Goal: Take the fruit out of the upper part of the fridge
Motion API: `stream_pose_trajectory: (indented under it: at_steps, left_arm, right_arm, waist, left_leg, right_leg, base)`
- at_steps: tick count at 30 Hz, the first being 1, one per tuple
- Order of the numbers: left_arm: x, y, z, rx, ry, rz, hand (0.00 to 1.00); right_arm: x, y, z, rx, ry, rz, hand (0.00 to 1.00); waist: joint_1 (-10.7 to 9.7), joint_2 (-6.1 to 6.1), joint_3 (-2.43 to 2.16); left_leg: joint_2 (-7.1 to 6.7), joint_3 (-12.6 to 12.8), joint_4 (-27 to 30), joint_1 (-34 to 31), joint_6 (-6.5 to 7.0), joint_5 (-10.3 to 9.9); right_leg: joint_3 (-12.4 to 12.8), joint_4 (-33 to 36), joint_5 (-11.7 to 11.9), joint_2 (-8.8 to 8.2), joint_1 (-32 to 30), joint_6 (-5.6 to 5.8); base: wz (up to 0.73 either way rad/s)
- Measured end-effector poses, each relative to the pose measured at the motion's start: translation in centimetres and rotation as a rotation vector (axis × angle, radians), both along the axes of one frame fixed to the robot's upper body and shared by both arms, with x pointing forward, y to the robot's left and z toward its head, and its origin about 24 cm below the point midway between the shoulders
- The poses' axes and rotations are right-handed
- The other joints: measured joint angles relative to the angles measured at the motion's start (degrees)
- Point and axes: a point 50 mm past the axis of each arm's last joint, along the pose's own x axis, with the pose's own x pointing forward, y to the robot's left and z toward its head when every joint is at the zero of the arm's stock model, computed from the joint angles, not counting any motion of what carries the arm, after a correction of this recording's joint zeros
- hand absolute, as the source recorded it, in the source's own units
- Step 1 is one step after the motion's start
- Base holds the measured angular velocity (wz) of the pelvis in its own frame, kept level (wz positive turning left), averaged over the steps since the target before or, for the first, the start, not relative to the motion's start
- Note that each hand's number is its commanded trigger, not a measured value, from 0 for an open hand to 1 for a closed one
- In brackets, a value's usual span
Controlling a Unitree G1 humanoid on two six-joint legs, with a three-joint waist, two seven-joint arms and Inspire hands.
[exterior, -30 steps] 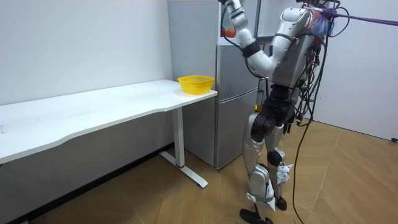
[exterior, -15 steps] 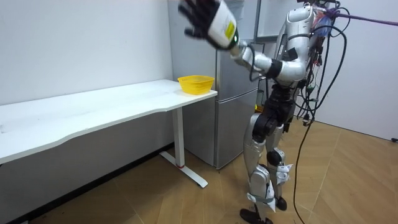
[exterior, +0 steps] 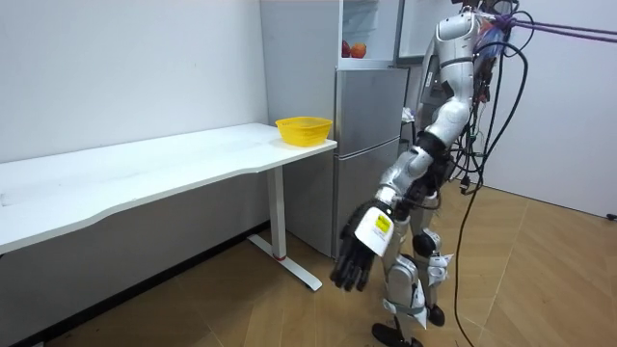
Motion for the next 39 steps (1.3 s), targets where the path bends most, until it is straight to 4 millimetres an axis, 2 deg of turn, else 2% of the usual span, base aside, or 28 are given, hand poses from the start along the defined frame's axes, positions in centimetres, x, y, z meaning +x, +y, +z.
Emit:
stream_pose_trajectory:
  at_steps: [3, 7, 11, 12, 16, 23, 29, 32, 36, 39]
  left_arm:
    - [-1.7, -1.4, -1.4, -0.108, 0.105, -0.076, 0.0]
    - [-2.6, -3.4, -2.6, -0.249, 0.221, -0.254, 0.0]
    - [-1.5, -5.0, -3.3, -0.331, 0.307, -0.505, 0.0]
    - [-0.9, -5.5, -3.5, -0.348, 0.331, -0.597, 0.0]
    - [1.0, -6.9, -3.8, -0.406, 0.354, -0.776, 0.0]
    - [1.8, -6.7, -3.8, -0.417, 0.414, -0.906, 0.0]
    - [1.8, -6.7, -3.8, -0.44, 0.45, -0.983, 0.0]
    - [1.9, -6.6, -3.8, -0.451, 0.457, -1.003, 0.0]
    - [1.8, -6.7, -3.8, -0.467, 0.468, -1.035, 0.0]
    - [1.9, -6.7, -3.8, -0.457, 0.482, -1.071, 0.0]
  right_arm:
    - [-0.6, 0.2, -0.1, 0.004, 0.03, -0.011, 0.0]
    - [-0.7, 0.6, -0.2, 0.016, 0.045, 0.005, 0.0]
    - [0.0, 0.9, -0.3, 0.024, 0.037, 0.031, 0.0]
    - [0.2, 1.1, -0.4, 0.028, 0.038, 0.05, 0.0]
    - [0.5, 2.0, -0.6, 0.032, 0.042, 0.078, 0.0]
    - [1.6, 2.6, -0.7, -0.001, -0.021, 0.054, 0.0]
    - [3.2, 2.4, -0.5, -0.034, -0.118, -0.022, 0.0]
    - [4.2, 2.2, -0.3, -0.043, -0.2, -0.139, 0.0]
    - [6.4, 1.5, 0.4, -0.066, -0.362, -0.271, 0.0]
    - [8.4, 1.4, 1.2, -0.077, -0.488, -0.264, 0.0]
  waist:
    - [-0.2, 0.35, 0.05]
    - [-2.0, 0.1, 0.13]
    - [-3.0, -0.09, 0.18]
    - [-3.6, -0.29, 0.26]
    - [-5.0, -1.17, 0.44]
    - [-7.2, -1.21, 0.5]
    - [-7.3, -1.18, 0.48]
    - [-7.3, -1.13, 0.51]
    - [-7.5, -0.86, 0.46]
    - [-7.8, -0.66, 0.34]
  left_leg:
    - [0.04, 0.2, -0.7, 0.5, 0.05, 0.0]
    - [-0.06, 0.0, -0.8, 0.4, 0.05, 0.0]
    - [0.12, 1.0, -0.8, 0.3, 0.05, 0.0]
    - [0.07, 1.1, -0.7, 0.2, 0.06, 0.0]
    - [0.04, 1.8, -0.7, 0.2, 0.07, 0.0]
    - [0.03, 2.6, -0.8, 0.1, 0.07, 0.0]
    - [0.06, 2.6, -0.8, 0.5, 0.07, 0.0]
    - [0.06, 2.6, -0.8, 0.5, 0.08, 0.0]
    - [0.08, 2.7, -0.9, 0.2, 0.11, 0.0]
    - [0.19, 2.8, -0.7, -0.2, 0.11, 0.0]
  right_leg:
    - [0.4, 0.0, 0.0, -0.01, 0.1, 0.04]
    - [0.3, -0.1, -0.1, -0.03, 0.2, 0.11]
    - [1.6, 0.0, -0.1, 0.0, -0.7, 0.1]
    - [1.6, 0.1, -0.1, 0.05, -0.7, 0.1]
    - [2.3, 0.0, -0.1, 0.13, -0.9, 0.14]
    - [3.1, 0.0, -0.1, 0.16, -1.2, 0.22]
    - [3.5, 0.2, 0.0, 0.15, -1.6, 0.2]
    - [3.8, 0.0, 0.1, 0.18, -1.7, 0.23]
    - [4.4, 0.0, 0.1, 0.28, -2.1, 0.28]
    - [4.6, 0.1, 0.2, 0.43, -2.6, 0.22]
  base:
    - [-0.04]
    - [0.01]
    - [-0.13]
    - [0.0]
    - [-0.07]
    - [-0.07]
    - [-0.04]
    - [-0.01]
    - [-0.03]
    - [-0.05]
